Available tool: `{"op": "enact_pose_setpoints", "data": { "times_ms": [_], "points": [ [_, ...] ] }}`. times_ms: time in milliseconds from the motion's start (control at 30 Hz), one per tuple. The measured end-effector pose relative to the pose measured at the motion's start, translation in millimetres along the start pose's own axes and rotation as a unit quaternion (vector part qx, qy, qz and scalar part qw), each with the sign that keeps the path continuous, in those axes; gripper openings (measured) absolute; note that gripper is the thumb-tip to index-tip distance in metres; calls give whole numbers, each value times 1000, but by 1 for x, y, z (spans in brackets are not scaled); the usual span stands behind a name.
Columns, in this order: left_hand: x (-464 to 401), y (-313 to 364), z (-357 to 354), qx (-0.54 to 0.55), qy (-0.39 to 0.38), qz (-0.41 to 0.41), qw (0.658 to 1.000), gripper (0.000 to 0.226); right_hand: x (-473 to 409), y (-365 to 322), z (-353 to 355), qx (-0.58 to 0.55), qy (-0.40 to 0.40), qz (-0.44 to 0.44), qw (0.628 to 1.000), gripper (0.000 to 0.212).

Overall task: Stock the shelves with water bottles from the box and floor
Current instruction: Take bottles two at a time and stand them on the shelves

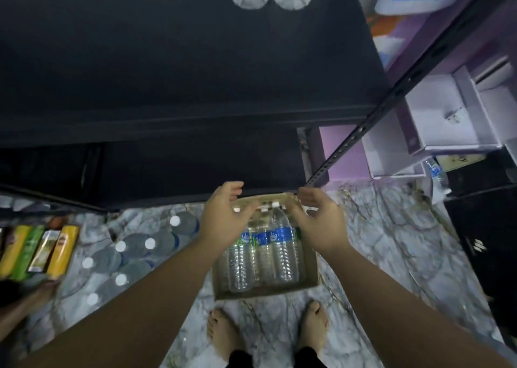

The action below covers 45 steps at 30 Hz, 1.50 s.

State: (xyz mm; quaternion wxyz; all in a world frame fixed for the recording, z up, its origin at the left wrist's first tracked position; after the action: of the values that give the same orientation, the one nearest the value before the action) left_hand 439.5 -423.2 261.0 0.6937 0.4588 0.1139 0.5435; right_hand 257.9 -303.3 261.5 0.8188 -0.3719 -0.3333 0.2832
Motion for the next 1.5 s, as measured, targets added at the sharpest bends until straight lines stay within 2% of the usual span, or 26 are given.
{"op": "enact_pose_setpoints", "data": {
  "times_ms": [133,267,467,600,733,867,933,1000,1100,1300,1500],
  "points": [
    [-14,-60,-39,11,-11,81,997,53,-20,63,-26,29,-24,-32,999,48],
    [-35,-135,-80,21,-17,135,990,52,-47,136,-65,52,-68,-73,994,58],
    [-72,-277,-162,-79,-79,199,974,88,-90,240,-132,149,-110,-132,974,83],
    [-78,-309,-190,-81,-72,255,961,95,-108,304,-172,161,-134,-180,961,104],
    [-88,-346,-215,-67,-70,288,953,111,-114,345,-197,170,-129,-204,955,99],
    [-94,-359,-224,-72,-58,292,952,121,-114,359,-210,188,-107,-217,952,117],
    [-95,-356,-226,-44,-55,302,951,112,-116,359,-212,174,-101,-230,952,120],
    [-95,-356,-228,-18,-51,313,948,98,-121,358,-211,166,-98,-237,952,108],
    [-93,-351,-225,-14,-47,298,953,90,-123,355,-207,171,-97,-232,953,91],
    [-73,-321,-208,-12,-15,230,973,71,-97,335,-194,145,-71,-186,969,83],
    [-31,-259,-168,4,25,145,989,67,-54,260,-156,75,-34,-127,989,73]
  ]
}}
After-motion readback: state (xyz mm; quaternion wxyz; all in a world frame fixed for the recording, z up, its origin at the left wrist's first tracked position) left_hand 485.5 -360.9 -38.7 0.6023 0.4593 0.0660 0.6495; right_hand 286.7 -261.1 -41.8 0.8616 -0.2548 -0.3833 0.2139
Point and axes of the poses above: each hand's wrist, its own x-axis away from the middle knuckle, its own z-axis out of the back of the hand, y = z × x, the point moved 3 cm from there along -x, towards the middle knuckle
